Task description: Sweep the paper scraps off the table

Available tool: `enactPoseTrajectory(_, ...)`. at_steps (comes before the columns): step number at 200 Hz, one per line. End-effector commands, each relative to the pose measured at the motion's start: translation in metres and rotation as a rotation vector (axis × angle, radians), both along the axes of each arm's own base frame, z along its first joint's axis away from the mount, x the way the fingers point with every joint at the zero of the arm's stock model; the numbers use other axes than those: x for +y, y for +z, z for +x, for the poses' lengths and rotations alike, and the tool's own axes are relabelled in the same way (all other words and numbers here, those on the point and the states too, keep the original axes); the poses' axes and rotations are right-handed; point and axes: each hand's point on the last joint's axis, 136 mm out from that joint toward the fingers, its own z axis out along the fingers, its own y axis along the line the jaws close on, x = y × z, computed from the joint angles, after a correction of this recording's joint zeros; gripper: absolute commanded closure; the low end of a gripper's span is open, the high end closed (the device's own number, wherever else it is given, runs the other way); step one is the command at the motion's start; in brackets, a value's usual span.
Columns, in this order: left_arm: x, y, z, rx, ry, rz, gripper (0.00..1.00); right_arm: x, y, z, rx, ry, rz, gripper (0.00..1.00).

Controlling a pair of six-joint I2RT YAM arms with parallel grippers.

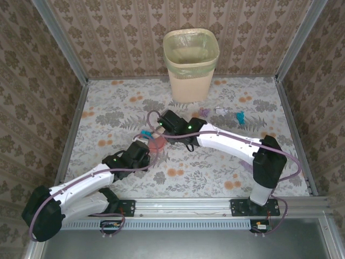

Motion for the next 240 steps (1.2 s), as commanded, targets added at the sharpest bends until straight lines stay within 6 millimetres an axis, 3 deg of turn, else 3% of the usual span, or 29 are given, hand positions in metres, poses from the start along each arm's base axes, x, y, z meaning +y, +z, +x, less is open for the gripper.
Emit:
enactPoseTrajectory(1,0.003,0.000,0.002,0.005,0.018,0.006,1.00,-0.007,0.014,-0.026,0.039,0.010,0.065,1.00)
enactPoseTrajectory(33,0.000,0.001,0.001,-0.001,0.005,-0.014,1.00,-0.013,0.029,-0.041,0.058,-0.019,0.188,1.00)
enactPoseTrajectory(68,-0.001,0.003,0.000,-0.007,-0.003,-0.028,1.00,-0.041,0.047,-0.026,0.015,-0.165,0.300,1.00)
enactPoseTrajectory(108,-0.002,0.004,-0.001,-0.014,-0.012,-0.040,1.00,-0.060,0.046,-0.011,-0.004,-0.263,0.340,1.00)
enactPoseTrajectory(150,-0.004,0.002,-0.001,-0.006,-0.019,-0.040,1.00,-0.076,0.036,0.002,-0.047,-0.311,0.223,1.00)
enactPoseTrajectory(193,-0.005,0.001,-0.001,0.003,-0.020,-0.035,1.00,-0.068,0.028,0.023,-0.069,-0.315,0.146,1.00)
enactPoseTrajectory(240,-0.004,0.000,0.000,0.004,-0.012,-0.023,1.00,-0.051,0.014,0.028,-0.013,-0.280,0.122,1.00)
